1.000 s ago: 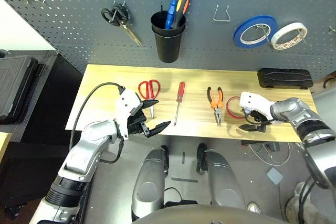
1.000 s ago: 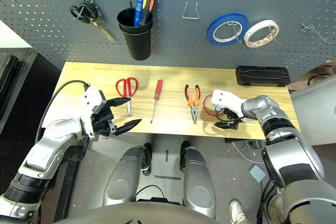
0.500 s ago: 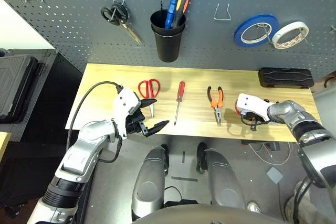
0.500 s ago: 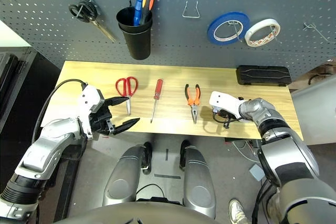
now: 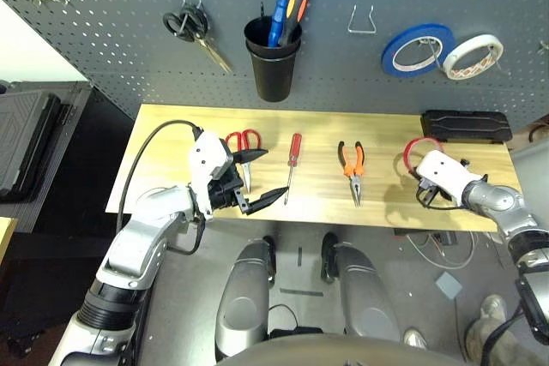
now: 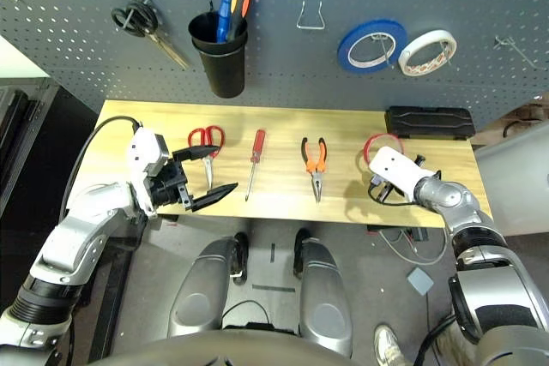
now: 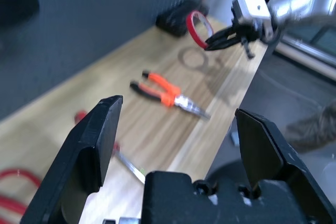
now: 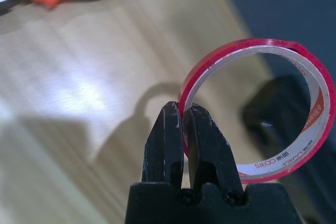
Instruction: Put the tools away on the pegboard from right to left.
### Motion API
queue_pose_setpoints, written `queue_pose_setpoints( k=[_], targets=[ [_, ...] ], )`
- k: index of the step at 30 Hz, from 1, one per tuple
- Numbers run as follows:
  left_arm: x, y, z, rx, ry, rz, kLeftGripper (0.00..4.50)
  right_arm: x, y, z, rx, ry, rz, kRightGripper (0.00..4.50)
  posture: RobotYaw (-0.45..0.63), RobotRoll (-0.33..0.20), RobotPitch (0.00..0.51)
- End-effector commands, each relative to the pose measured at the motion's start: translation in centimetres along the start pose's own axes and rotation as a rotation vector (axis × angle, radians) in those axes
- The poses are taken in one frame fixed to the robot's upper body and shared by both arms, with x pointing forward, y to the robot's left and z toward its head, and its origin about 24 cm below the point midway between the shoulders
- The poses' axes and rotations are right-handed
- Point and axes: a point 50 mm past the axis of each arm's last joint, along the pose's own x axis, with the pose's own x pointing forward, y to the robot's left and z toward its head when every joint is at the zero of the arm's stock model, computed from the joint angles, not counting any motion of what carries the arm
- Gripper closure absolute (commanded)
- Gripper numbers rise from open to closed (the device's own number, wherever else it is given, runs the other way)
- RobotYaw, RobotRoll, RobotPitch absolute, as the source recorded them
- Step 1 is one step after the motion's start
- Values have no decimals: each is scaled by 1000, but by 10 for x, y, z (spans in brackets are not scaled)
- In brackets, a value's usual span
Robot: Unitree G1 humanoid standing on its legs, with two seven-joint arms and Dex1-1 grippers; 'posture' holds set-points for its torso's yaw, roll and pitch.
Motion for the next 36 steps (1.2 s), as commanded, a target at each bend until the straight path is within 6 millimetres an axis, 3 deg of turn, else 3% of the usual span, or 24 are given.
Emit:
queue_pose_setpoints(
  k=[1,12,17,24,29,36],
  targets=[
    [2,-5,13,3,-66,-37,0,-15,2,-6,-5,-37,-139,4458,229,0,233],
    [9,-8,60,36,-252,-55,0,-53,-6,-28,-45,17,-474,4458,230,0,224],
    [14,-10,71,48,-292,-69,0,-75,-24,-35,-77,32,-639,4458,224,0,224],
    [19,-11,79,40,-324,-88,0,-94,-57,-29,-123,-4,-807,4458,205,0,222],
    [23,-10,77,46,-312,-106,0,-88,-82,-13,-125,-77,-808,4458,177,0,218],
    [26,-7,77,50,-309,-116,0,-61,-107,7,-35,-110,-717,4458,166,0,212]
  ],
)
